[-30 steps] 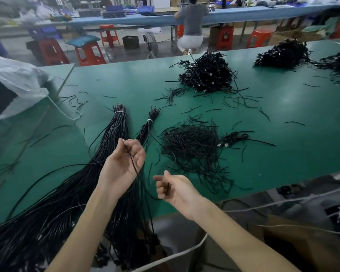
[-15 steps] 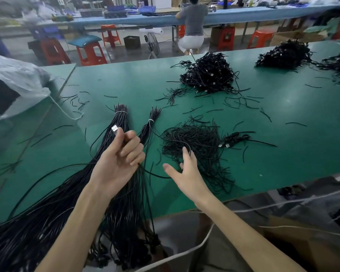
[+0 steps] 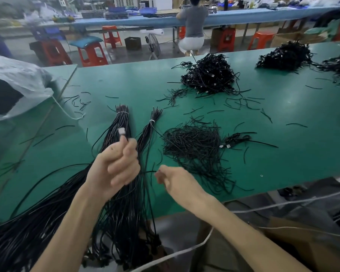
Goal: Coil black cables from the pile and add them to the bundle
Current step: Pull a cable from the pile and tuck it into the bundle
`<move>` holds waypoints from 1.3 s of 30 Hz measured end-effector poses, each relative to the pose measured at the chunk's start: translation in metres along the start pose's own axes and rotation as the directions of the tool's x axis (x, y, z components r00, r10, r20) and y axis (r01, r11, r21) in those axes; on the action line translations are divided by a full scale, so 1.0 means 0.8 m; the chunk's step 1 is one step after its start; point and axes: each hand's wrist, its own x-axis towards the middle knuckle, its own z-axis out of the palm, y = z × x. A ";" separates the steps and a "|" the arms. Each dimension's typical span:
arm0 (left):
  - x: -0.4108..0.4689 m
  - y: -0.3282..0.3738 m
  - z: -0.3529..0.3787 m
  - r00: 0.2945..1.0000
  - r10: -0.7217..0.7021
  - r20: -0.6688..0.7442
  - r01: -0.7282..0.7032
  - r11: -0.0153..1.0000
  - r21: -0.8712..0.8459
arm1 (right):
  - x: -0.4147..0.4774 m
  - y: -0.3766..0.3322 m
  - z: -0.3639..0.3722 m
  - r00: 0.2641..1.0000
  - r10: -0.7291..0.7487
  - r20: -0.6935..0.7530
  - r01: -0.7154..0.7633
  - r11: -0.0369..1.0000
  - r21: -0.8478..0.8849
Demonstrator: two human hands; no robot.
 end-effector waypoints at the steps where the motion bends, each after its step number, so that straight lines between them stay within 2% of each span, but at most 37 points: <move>1: -0.005 0.001 -0.004 0.995 -0.096 0.024 0.089 0.974 0.209 | 0.005 0.002 -0.010 0.999 0.001 -0.036 -0.002 0.999 -0.035; 2: -0.009 -0.001 -0.008 0.979 -0.202 0.001 0.180 0.874 0.451 | 0.011 0.002 -0.020 0.998 -0.003 -0.067 -0.002 0.998 -0.068; 3: -0.011 -0.004 -0.011 0.956 -0.290 -0.040 0.247 0.726 0.641 | 0.015 0.002 -0.031 0.996 -0.002 -0.089 -0.005 0.997 -0.076; 4: -0.012 -0.009 -0.015 0.937 -0.339 -0.087 0.282 0.585 0.761 | 0.020 0.002 -0.040 0.995 -0.004 -0.099 -0.003 0.998 -0.065; 6: -0.008 -0.023 -0.018 0.937 -0.300 -0.178 0.287 0.376 0.881 | 0.030 -0.003 -0.049 0.995 -0.032 -0.093 0.033 0.999 0.009; 7: -0.005 -0.030 -0.019 0.946 -0.227 -0.232 0.295 0.305 0.905 | 0.033 -0.006 -0.051 0.994 -0.051 -0.094 0.055 0.997 0.051; 9: 0.001 -0.041 -0.020 0.937 -0.064 -0.342 0.347 0.240 0.906 | 0.038 -0.013 -0.051 0.994 -0.060 -0.097 0.074 0.986 0.148; 12: 0.004 -0.049 -0.026 0.916 0.096 -0.391 0.372 0.164 0.913 | 0.039 -0.015 -0.048 0.996 -0.041 -0.083 0.064 0.952 0.300; 15: 0.004 -0.055 -0.024 0.932 0.175 -0.316 0.271 0.239 0.932 | 0.032 -0.013 -0.046 0.999 -0.018 -0.030 0.032 0.841 0.540; 18: 0.007 -0.064 -0.016 0.912 0.209 -0.352 0.259 0.372 0.892 | 0.023 -0.018 -0.039 1.000 0.006 0.012 -0.013 0.692 0.722; 21: 0.010 -0.075 -0.008 0.900 0.241 -0.364 0.174 0.567 0.805 | 0.013 -0.032 -0.022 0.999 0.023 0.027 -0.036 0.577 0.816; 24: 0.014 -0.079 0.002 0.888 0.218 -0.406 0.090 0.783 0.616 | 0.010 -0.044 -0.008 0.999 0.038 0.010 -0.027 0.493 0.870; 26: 0.012 -0.075 0.004 0.885 0.199 -0.421 0.051 0.857 0.512 | 0.008 -0.046 -0.001 0.999 0.033 -0.008 -0.010 0.492 0.870; 29: 0.010 -0.070 0.010 0.857 0.195 -0.476 0.025 0.908 0.418 | 0.005 -0.047 0.012 1.000 0.014 -0.023 0.012 0.542 0.840; 34: 0.011 -0.074 0.017 0.717 0.251 -0.650 0.020 0.926 0.378 | -0.005 -0.042 0.036 0.998 0.014 -0.066 0.044 0.602 0.797; 36: 0.010 -0.071 0.018 0.712 0.234 -0.662 -0.032 0.953 0.302 | -0.009 -0.038 0.043 0.998 -0.008 -0.060 0.051 0.643 0.764; 39: 0.007 -0.054 0.020 0.768 0.232 -0.596 -0.250 0.967 0.055 | -0.020 -0.028 0.057 0.999 -0.043 0.011 0.020 0.672 0.740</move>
